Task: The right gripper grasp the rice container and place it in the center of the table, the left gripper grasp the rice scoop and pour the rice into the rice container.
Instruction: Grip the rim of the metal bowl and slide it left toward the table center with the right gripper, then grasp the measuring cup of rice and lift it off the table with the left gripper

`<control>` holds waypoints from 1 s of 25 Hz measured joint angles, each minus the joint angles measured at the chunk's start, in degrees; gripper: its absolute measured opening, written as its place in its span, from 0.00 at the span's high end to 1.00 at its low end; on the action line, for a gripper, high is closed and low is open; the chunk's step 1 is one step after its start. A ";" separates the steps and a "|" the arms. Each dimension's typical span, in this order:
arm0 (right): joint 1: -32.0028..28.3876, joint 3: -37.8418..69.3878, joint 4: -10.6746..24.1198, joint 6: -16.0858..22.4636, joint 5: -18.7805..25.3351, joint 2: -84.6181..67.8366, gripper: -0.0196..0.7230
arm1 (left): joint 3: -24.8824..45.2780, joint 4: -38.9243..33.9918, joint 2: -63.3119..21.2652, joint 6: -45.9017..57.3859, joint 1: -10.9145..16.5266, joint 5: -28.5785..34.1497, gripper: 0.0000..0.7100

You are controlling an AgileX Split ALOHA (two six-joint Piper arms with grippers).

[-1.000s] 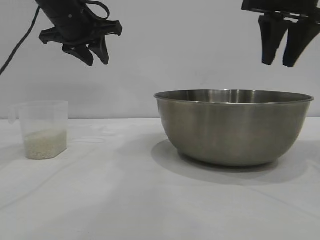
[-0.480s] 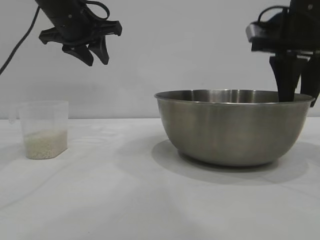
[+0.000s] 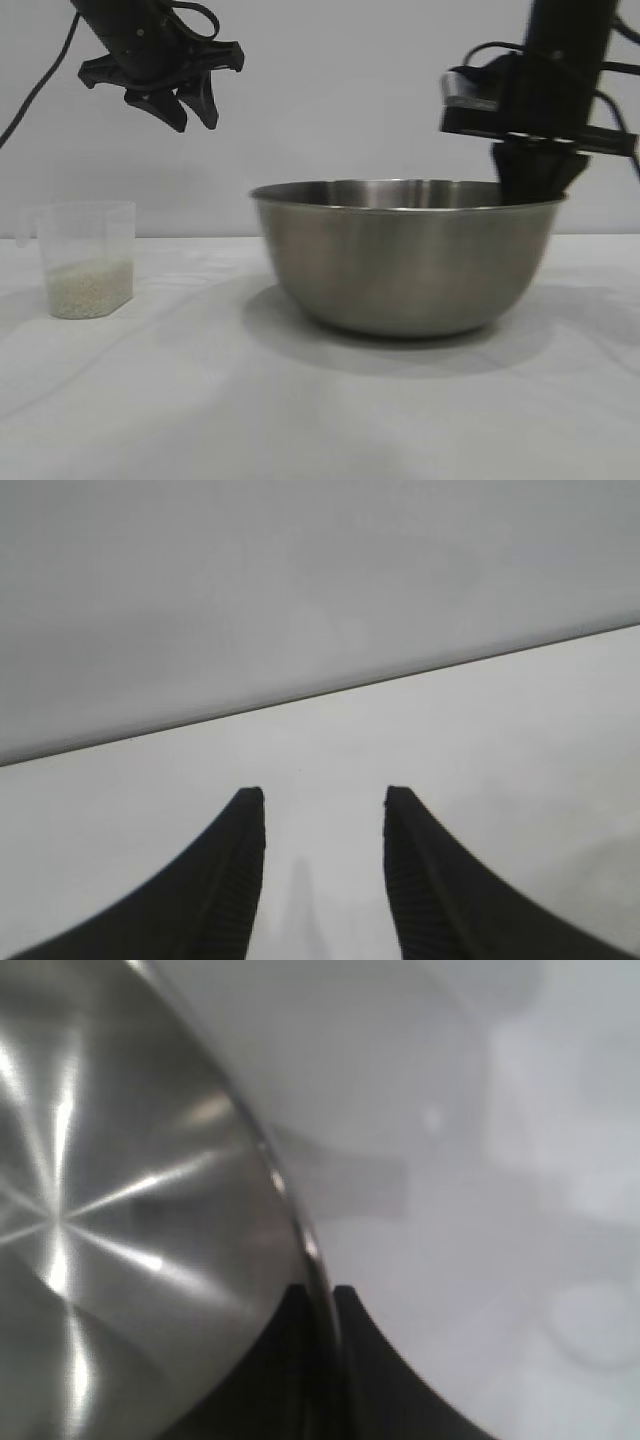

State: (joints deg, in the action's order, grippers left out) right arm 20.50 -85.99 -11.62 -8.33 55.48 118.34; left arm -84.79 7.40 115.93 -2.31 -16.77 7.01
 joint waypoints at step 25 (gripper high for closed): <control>-18.05 42.74 8.14 0.00 -44.95 -40.37 0.51 | 0.00 -0.78 0.00 0.00 0.00 0.00 0.67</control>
State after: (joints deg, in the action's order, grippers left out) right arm 2.44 -43.25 -3.48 -8.33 10.53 77.97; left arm -84.79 6.61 115.93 -2.31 -16.77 7.01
